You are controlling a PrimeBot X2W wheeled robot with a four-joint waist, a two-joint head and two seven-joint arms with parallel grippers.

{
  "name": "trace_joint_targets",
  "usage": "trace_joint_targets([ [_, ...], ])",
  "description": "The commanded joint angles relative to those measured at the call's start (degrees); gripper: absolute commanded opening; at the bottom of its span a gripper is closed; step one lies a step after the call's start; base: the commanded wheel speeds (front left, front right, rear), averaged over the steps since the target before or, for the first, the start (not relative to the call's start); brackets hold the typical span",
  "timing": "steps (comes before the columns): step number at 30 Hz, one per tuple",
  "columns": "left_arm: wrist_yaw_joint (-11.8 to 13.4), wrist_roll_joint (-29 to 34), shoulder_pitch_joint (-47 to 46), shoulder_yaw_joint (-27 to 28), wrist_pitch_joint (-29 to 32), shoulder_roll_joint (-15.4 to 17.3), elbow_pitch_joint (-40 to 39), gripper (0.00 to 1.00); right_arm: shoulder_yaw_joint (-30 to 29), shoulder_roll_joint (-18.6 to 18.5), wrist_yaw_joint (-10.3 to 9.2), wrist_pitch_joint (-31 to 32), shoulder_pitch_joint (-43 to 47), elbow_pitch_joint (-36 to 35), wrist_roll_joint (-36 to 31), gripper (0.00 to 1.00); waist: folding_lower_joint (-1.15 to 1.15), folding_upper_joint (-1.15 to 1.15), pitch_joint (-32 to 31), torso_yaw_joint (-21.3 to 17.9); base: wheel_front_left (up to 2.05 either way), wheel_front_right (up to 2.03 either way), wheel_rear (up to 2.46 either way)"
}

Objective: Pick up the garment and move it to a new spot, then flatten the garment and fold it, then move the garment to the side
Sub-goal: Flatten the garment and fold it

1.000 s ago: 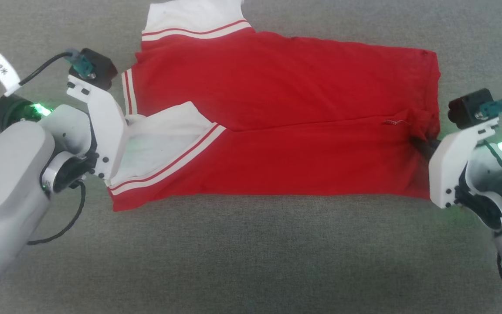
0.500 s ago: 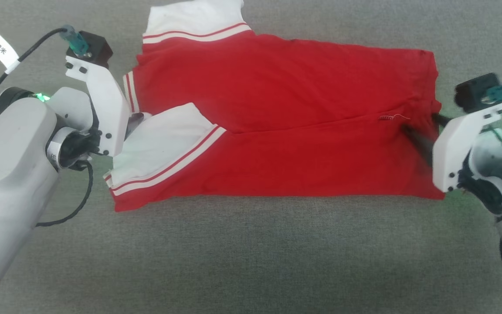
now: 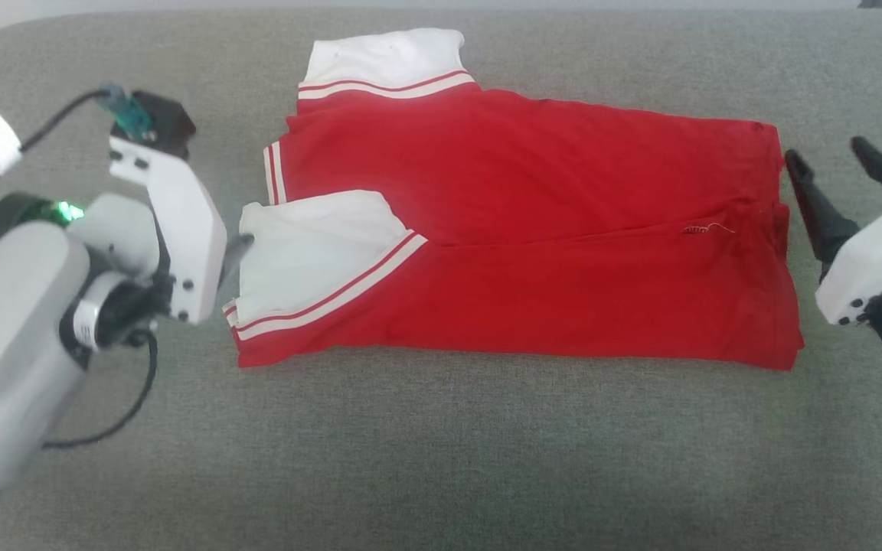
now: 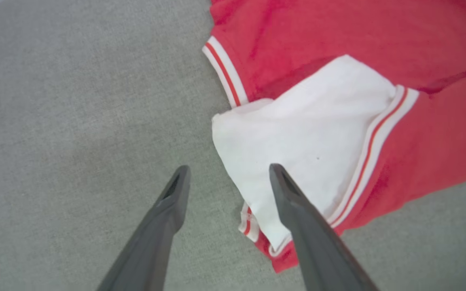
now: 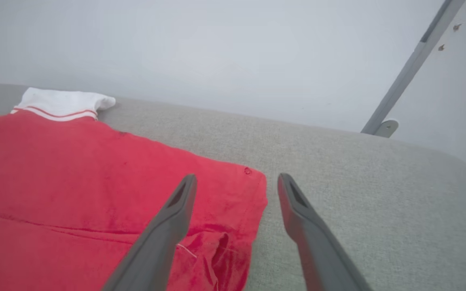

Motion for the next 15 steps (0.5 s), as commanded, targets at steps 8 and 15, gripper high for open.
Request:
trace_joint_targets([
  [8, 7.7, -1.6, 8.3, -0.1, 4.6, 6.4, -16.2, 1.0, -8.4, 6.0, 0.0, -3.2, 5.0, -9.3, -6.5, 1.0, 0.0, 0.0, 0.0, -0.5, 0.0, 0.0, 0.0],
  [15, 11.9, -2.5, 13.4, 0.0, 5.2, 9.7, -22.1, 1.0, -11.3, 10.0, 0.0, -3.9, 7.8, -14.9, -9.2, 1.0, 0.0, 0.0, 1.2, -1.6, 0.0, 0.0, 0.0],
])
